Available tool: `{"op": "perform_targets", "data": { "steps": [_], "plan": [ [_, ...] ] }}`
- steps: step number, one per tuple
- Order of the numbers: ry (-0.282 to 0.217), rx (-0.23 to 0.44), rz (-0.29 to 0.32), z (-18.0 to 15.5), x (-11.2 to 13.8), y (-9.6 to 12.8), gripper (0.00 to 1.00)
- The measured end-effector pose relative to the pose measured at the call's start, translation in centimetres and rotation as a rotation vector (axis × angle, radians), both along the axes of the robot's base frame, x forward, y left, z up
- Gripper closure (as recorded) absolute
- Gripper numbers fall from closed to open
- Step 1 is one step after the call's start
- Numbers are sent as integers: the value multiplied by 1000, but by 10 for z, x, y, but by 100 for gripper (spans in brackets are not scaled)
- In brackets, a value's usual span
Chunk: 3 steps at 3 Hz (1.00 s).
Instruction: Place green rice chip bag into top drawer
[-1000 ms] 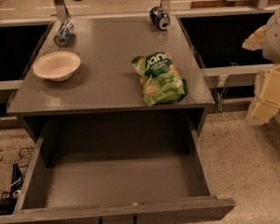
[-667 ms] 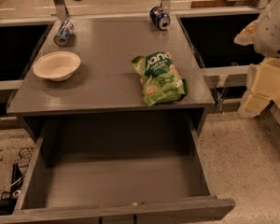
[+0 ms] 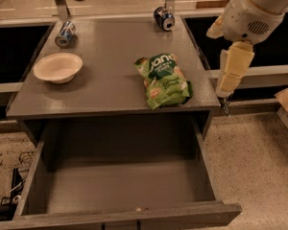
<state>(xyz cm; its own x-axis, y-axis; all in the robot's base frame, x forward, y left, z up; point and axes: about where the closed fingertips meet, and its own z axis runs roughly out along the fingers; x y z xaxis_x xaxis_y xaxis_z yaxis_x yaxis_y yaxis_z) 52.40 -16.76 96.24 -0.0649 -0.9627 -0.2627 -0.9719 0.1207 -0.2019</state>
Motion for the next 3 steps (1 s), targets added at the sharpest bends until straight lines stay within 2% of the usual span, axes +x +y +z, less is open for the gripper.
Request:
{"op": "perform_targets", "data": {
  "steps": [1, 2, 3],
  "plan": [
    [16, 19, 30, -10, 25, 8, 0],
    [70, 43, 68, -43, 58, 18, 0],
    [49, 48, 83, -40, 61, 25, 0]
  ]
}}
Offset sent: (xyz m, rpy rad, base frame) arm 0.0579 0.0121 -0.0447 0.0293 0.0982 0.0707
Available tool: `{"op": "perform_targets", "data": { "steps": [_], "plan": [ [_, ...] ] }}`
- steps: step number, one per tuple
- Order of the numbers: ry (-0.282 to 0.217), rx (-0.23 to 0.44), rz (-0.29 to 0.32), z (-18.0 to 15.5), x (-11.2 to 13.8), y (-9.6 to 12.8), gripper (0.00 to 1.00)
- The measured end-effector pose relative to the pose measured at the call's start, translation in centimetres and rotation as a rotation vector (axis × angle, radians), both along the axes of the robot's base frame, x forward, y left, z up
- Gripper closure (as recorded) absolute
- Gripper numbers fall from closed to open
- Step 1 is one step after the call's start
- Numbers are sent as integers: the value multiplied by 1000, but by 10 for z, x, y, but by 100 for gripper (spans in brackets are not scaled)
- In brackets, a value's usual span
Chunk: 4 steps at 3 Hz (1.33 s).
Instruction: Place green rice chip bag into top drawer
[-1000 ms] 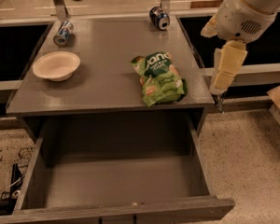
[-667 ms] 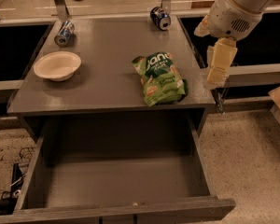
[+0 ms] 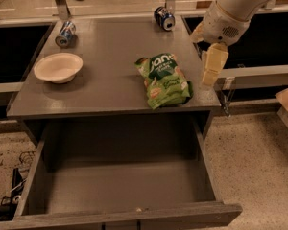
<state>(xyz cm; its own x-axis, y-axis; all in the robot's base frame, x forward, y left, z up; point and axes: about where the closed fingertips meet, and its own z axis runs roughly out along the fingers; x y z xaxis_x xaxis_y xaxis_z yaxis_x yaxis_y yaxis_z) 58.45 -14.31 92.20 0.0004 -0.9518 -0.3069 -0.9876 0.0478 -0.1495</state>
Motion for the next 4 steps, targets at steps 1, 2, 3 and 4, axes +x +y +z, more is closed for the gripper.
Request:
{"op": "perform_targets", "data": {
  "steps": [1, 2, 3, 4],
  "plan": [
    [-39, 8, 57, 11, 0, 16, 0],
    [-58, 15, 113, 18, -1, 34, 0],
    [-70, 26, 179, 15, 4, 62, 0],
    [-88, 47, 201, 2, 24, 79, 0]
  ]
}}
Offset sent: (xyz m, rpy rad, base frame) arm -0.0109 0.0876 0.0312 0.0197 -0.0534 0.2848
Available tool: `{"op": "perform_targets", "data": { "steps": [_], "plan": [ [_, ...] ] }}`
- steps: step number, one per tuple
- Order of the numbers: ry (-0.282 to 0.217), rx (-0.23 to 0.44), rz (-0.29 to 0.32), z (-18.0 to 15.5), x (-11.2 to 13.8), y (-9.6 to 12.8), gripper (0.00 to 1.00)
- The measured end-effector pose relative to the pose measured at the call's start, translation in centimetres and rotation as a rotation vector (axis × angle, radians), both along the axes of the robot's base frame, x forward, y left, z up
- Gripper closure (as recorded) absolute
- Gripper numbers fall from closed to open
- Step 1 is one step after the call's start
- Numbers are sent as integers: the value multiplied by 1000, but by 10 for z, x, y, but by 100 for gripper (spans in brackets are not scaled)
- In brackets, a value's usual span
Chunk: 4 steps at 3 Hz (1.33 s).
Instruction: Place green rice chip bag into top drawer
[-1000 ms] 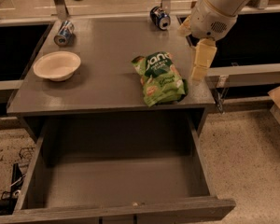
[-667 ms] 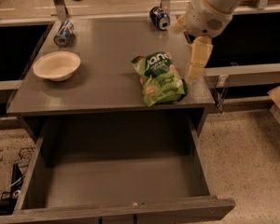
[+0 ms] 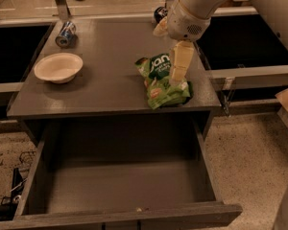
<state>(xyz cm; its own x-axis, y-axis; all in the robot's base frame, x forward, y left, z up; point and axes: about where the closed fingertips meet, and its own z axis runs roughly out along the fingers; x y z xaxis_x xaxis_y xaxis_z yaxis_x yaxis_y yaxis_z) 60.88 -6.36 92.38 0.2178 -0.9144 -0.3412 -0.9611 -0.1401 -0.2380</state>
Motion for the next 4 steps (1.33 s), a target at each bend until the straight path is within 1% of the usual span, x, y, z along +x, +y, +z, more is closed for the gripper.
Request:
{"op": "perform_targets", "data": {
  "steps": [1, 2, 3, 4],
  "plan": [
    [1, 7, -8, -7, 0, 0, 0],
    [29, 66, 1, -45, -15, 4, 0],
    [30, 66, 1, -46, -16, 4, 4],
    [30, 66, 1, -46, -16, 4, 27]
  ]
}}
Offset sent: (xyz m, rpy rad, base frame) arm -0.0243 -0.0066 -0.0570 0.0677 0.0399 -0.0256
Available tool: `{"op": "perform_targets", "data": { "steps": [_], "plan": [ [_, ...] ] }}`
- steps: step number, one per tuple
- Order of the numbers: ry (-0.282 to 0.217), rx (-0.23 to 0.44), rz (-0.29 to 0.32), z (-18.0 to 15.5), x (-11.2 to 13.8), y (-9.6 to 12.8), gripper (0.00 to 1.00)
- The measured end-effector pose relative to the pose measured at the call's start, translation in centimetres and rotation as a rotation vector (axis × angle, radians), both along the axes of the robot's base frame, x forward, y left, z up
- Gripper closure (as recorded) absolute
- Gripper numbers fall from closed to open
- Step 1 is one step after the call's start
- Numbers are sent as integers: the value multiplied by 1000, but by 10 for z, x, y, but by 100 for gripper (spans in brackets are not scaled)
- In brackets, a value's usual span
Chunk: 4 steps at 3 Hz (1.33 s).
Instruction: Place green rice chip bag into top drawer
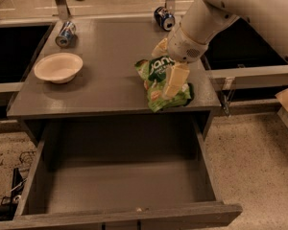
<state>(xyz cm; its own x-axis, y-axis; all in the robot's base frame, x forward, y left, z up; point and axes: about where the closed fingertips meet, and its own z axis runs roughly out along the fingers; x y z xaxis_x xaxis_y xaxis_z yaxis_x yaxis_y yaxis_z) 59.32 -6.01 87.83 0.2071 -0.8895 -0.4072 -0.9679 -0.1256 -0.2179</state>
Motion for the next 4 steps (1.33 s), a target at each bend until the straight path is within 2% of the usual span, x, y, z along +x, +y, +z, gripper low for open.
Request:
{"op": "perform_targets", "data": {
  "steps": [3, 4],
  "plan": [
    [0, 0, 0, 0, 0, 0, 96],
    [0, 0, 0, 0, 0, 0, 100]
  ]
}}
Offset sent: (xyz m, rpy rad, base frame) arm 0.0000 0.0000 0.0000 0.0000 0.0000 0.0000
